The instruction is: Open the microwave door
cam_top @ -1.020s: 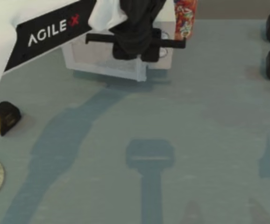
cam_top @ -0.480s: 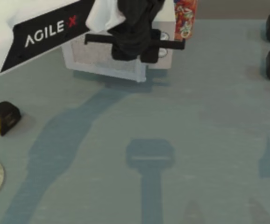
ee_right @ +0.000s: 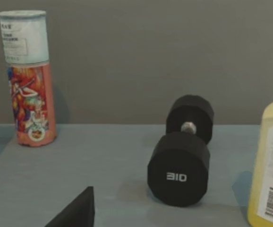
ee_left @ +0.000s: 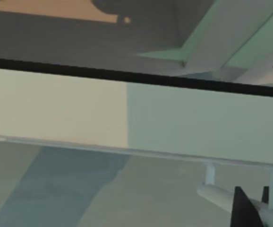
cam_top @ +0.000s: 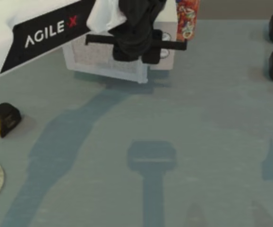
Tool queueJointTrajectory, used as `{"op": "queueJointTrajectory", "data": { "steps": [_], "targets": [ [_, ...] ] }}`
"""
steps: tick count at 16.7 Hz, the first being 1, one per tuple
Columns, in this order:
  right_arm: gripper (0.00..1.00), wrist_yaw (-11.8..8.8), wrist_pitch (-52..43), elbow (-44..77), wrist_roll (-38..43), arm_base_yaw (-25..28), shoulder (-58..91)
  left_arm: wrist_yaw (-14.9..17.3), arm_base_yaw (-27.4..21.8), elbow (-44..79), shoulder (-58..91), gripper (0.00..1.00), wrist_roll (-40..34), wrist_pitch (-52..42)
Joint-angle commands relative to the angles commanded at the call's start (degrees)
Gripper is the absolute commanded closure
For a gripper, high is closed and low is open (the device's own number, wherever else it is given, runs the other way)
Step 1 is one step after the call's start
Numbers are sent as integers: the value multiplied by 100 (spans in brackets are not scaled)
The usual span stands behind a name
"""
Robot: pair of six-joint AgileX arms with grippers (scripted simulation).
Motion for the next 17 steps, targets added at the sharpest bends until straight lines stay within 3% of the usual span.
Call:
{"op": "queueJointTrajectory", "data": {
  "steps": [11,17],
  "targets": [
    [0,0,0,0,0,0,0,46,-43,-11,-13,100,-13,20],
    [0,0,0,0,0,0,0,200,50,-550,-359,100,391,275]
  ]
}}
